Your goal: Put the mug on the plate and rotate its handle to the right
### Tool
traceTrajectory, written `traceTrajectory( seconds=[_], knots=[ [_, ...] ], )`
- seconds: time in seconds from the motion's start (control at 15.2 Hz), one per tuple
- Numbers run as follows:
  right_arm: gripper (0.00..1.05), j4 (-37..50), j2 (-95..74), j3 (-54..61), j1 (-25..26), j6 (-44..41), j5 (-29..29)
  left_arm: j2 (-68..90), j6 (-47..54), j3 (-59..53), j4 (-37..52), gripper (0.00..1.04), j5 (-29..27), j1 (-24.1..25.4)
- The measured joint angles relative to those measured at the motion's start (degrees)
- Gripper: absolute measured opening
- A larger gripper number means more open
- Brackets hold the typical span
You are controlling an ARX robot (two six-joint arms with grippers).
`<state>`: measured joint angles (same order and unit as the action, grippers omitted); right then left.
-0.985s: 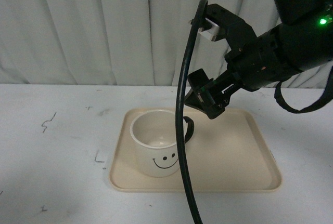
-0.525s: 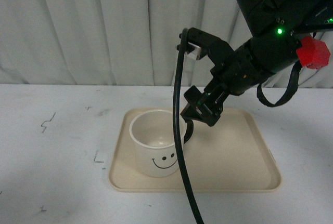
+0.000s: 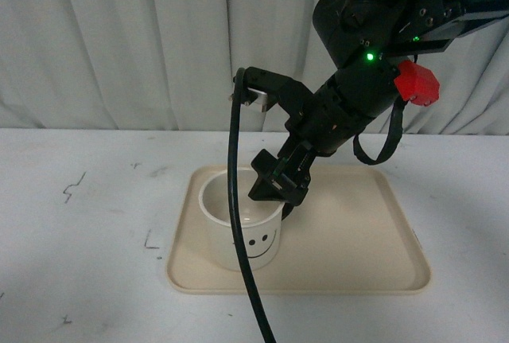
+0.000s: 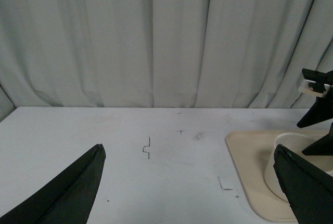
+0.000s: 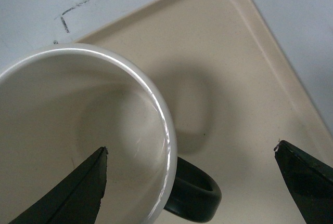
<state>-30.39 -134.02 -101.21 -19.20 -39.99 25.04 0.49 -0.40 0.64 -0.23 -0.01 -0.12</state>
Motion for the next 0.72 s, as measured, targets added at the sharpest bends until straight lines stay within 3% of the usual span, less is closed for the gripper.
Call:
traceTrajectory(
  seconds=[0.26,0.53,0.72],
  knots=[
    [0.96,-0.3,-2.8,-3.7,0.1,-1.5,-1.7,0.0,0.0,0.0,0.0,0.98,0.0,0.0],
    [0.48,0.6,-2.8,-3.5,-0.3,-2.1,-0.7,0.0,0.0,0.0,0.0,0.98,0.0,0.0],
    [0.19,0.9,-2.4,-1.7,-0.4,-2.0,-0.5,0.0,0.0,0.0,0.0,0.98,0.0,0.0]
  ],
)
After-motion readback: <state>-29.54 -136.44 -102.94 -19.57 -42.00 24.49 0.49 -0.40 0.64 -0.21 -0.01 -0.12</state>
